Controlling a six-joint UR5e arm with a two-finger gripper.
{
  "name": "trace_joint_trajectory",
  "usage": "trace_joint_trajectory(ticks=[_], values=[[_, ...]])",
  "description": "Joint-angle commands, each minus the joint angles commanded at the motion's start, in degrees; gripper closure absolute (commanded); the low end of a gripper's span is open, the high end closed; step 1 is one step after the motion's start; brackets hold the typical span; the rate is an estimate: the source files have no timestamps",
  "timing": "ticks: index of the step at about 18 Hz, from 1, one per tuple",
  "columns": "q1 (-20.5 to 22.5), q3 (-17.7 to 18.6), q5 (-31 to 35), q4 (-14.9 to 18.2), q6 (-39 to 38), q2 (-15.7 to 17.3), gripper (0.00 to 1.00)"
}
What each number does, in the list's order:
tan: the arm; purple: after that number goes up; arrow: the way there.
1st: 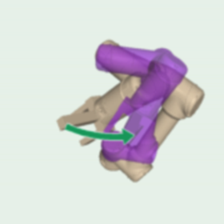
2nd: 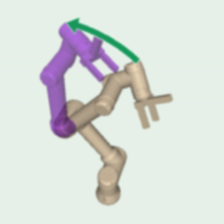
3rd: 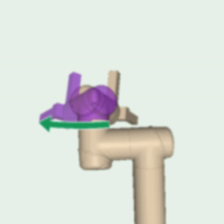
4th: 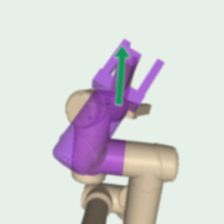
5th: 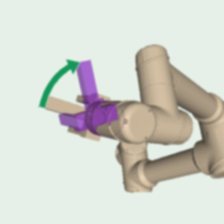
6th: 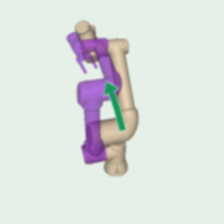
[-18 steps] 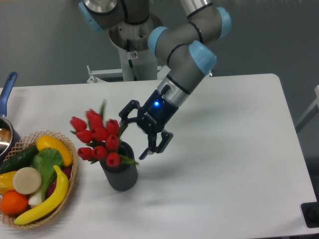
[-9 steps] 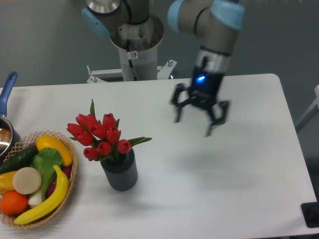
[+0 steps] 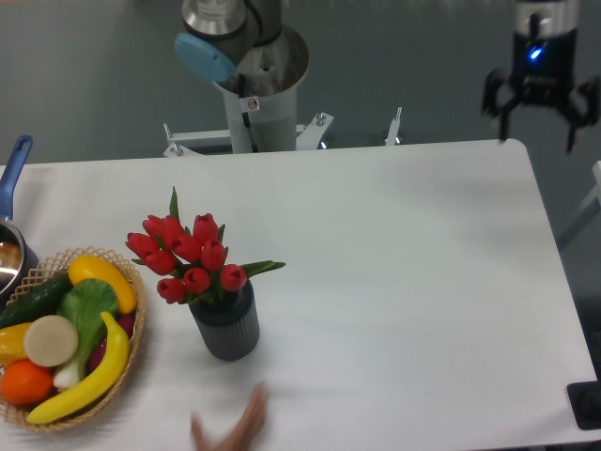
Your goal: Insert the flowers into the vase
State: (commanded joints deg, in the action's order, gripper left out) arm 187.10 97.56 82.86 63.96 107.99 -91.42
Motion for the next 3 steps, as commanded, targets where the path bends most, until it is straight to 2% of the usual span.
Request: trace_joint_trajectory(ticks=[3], values=[[7.0,-1.4,0.4,8.6,8.9,1.7,0.0]])
